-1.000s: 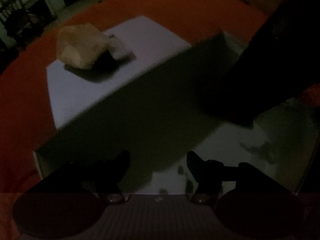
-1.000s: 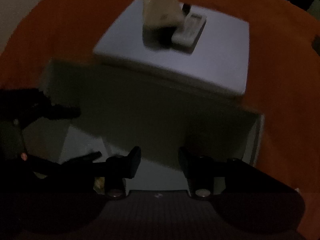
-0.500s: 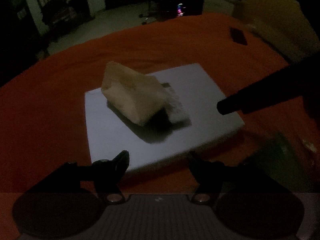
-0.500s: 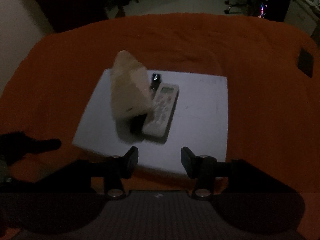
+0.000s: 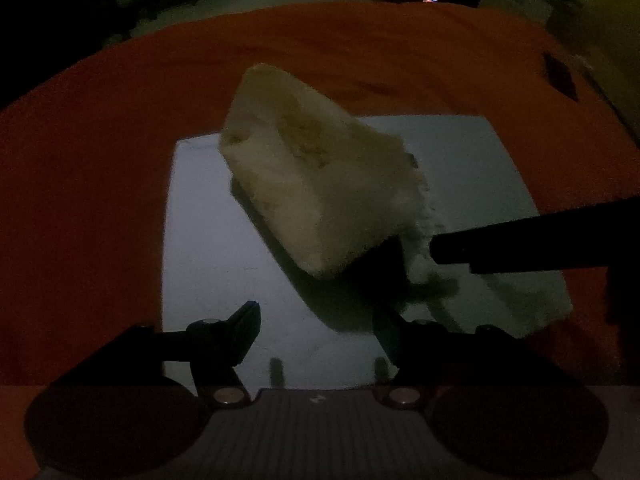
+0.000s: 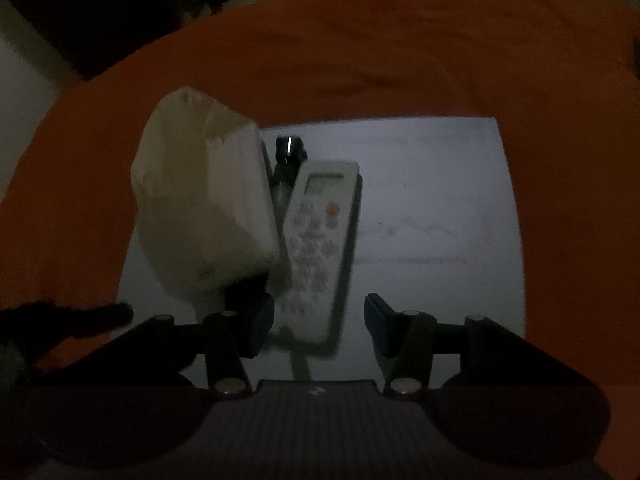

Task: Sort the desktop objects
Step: 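Lower the right tool onto the white remote and close on it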

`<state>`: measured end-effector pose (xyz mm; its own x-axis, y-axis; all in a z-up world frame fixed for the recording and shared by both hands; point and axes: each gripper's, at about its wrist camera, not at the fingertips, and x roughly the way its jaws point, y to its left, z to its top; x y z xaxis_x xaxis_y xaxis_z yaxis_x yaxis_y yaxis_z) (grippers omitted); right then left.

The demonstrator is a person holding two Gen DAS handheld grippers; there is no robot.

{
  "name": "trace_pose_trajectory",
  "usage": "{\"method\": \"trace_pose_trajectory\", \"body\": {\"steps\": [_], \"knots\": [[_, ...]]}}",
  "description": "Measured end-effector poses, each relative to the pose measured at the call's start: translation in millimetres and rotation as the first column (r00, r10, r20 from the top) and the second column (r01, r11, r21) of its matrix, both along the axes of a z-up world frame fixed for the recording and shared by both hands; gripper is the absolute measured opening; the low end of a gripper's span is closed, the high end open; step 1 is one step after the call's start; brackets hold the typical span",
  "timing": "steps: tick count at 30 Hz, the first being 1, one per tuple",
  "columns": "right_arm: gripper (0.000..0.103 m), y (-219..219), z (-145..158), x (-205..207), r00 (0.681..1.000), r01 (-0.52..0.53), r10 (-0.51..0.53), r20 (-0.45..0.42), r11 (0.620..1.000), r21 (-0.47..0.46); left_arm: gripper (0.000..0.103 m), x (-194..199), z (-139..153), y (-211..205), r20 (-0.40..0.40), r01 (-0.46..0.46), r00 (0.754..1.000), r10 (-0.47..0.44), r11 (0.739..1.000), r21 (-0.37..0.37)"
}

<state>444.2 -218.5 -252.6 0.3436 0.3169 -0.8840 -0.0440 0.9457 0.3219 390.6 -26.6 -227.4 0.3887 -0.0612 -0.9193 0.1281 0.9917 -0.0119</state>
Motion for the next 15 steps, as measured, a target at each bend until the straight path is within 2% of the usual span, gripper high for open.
{"method": "trace_pose_trajectory", "body": {"steps": [3, 6, 9, 10, 15], "knots": [[0.059, 9, -7, 8, 1.0, 0.002, -0.002, -0.023, 1.0, 0.004, 0.059, 5, -3, 5, -0.006, -0.038, 0.999, 0.037, 0.999, -0.034], [0.059, 18, -13, 10, 1.0, 0.009, -0.01, -0.017, 0.998, -0.06, 0.059, 6, -8, 5, -0.023, -0.059, 0.998, 0.058, 0.995, -0.074], [0.048, 18, -17, 7, 1.0, -0.001, -0.001, -0.03, 0.996, -0.089, 0.059, 7, -13, 1, -0.026, -0.068, 0.998, 0.066, 0.994, -0.088], [0.04, 15, -16, 5, 1.0, 0.006, -0.009, -0.028, 0.996, -0.092, 0.059, 7, -14, -1, -0.026, -0.071, 0.997, 0.069, 0.993, -0.089], [0.034, -10, -11, -2, 0.999, 0.015, -0.019, -0.043, 0.996, -0.089, 0.059, 13, -21, -9, -0.044, -0.105, 0.994, 0.101, 0.988, -0.117]]}}
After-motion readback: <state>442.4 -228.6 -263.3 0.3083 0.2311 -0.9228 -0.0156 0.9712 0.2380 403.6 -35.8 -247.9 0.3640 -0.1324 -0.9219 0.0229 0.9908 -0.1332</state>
